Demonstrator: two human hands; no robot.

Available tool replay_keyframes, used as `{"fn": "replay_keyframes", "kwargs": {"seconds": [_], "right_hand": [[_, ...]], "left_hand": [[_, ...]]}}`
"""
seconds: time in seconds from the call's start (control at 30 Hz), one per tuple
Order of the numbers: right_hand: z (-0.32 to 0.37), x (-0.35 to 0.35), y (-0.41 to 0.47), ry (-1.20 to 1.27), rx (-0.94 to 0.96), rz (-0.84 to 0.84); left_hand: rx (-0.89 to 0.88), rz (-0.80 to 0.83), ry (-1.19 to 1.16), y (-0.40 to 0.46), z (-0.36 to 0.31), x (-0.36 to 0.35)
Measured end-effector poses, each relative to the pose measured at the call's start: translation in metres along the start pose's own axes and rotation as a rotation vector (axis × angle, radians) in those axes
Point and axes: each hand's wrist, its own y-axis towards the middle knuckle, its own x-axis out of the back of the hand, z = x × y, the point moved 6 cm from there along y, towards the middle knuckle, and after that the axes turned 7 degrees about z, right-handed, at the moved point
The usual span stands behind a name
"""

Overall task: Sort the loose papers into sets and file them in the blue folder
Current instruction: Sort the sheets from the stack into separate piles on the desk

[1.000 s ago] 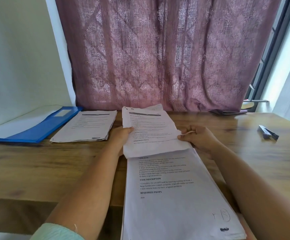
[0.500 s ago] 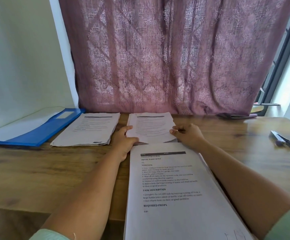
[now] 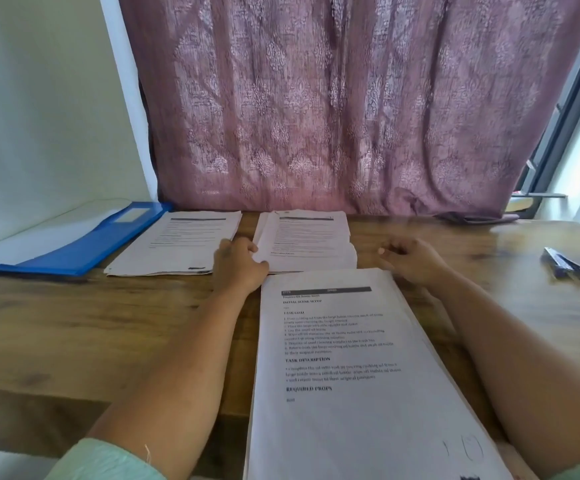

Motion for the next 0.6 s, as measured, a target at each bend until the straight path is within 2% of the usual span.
{"fn": "replay_keyframes", "kwargs": {"seconds": [0.1,0.2,0.27,0.33,0.6], "right_hand": [[-0.005,0.000,-0.010,0.059,-0.026,0.089],[-0.003,-0.007,-0.021,0.043,-0.059,0.150],[-0.002,-0.009,-0.027,0.047,-0.092,0.137],[0.000,-0.007,-0.031,0.072,-0.109,0.111],[0.007,-0.008,-0.040,0.125,-0.042,-0.027]], "left_hand": [[-0.109,-0.050,0.037,-0.009,-0.011,0.012],[-0.208,0.143,-0.077,-0.018,-0.021,0.001],[-0.212,0.306,-0.122,-0.029,-0.026,-0.009],[-0.233,0.389,-0.100,-0.037,-0.030,-0.014],[-0.307,0.447,-0.106,-0.042,-0.035,-0.020]]}}
